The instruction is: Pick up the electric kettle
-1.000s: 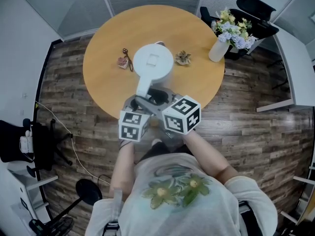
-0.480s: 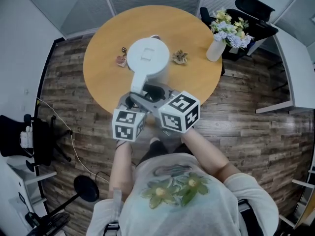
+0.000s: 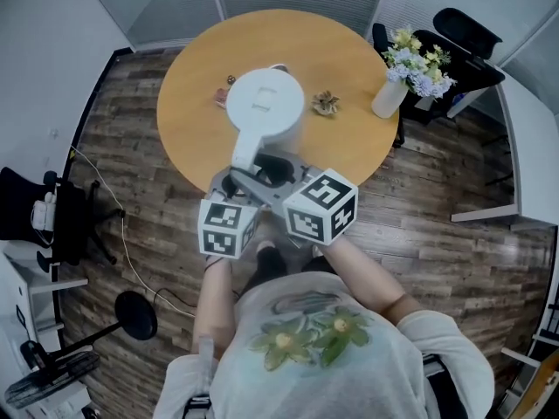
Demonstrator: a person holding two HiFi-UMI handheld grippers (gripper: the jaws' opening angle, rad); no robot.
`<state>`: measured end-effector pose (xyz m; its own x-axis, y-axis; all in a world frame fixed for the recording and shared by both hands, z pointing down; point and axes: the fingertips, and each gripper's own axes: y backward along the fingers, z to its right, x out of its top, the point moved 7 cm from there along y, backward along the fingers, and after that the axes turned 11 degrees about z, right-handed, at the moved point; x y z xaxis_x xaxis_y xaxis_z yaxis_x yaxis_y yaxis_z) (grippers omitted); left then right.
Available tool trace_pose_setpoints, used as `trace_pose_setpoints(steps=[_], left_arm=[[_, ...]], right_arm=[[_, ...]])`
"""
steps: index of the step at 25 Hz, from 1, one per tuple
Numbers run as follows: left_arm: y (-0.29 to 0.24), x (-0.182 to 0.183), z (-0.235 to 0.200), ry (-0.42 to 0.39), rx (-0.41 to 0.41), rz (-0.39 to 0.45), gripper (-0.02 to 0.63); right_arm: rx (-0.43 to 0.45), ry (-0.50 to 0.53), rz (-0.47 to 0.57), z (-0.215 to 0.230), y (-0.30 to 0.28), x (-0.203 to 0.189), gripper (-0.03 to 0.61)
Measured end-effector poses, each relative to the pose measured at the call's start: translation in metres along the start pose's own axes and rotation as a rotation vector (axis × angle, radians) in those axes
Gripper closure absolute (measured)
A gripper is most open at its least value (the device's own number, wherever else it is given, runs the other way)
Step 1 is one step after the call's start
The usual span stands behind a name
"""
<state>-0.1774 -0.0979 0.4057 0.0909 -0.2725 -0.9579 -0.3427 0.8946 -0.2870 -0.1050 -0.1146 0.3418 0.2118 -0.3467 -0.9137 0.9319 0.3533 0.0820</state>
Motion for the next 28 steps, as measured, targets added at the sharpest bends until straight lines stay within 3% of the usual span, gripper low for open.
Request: trace_pose_setpoints(steps=[16,28], left_arm=[[0.052,-0.015,0.039,0.035,0.129,0.025,0.488],[0.072,-0.024,0.067,0.049,0.173,0.031,0.491]], right_arm=[[0.132,0.007,-0.047,-0.042,0.032,-0.01,0.393],[0.189,0.027,-0.069,-0.061,0.057,-0.018,0.394]])
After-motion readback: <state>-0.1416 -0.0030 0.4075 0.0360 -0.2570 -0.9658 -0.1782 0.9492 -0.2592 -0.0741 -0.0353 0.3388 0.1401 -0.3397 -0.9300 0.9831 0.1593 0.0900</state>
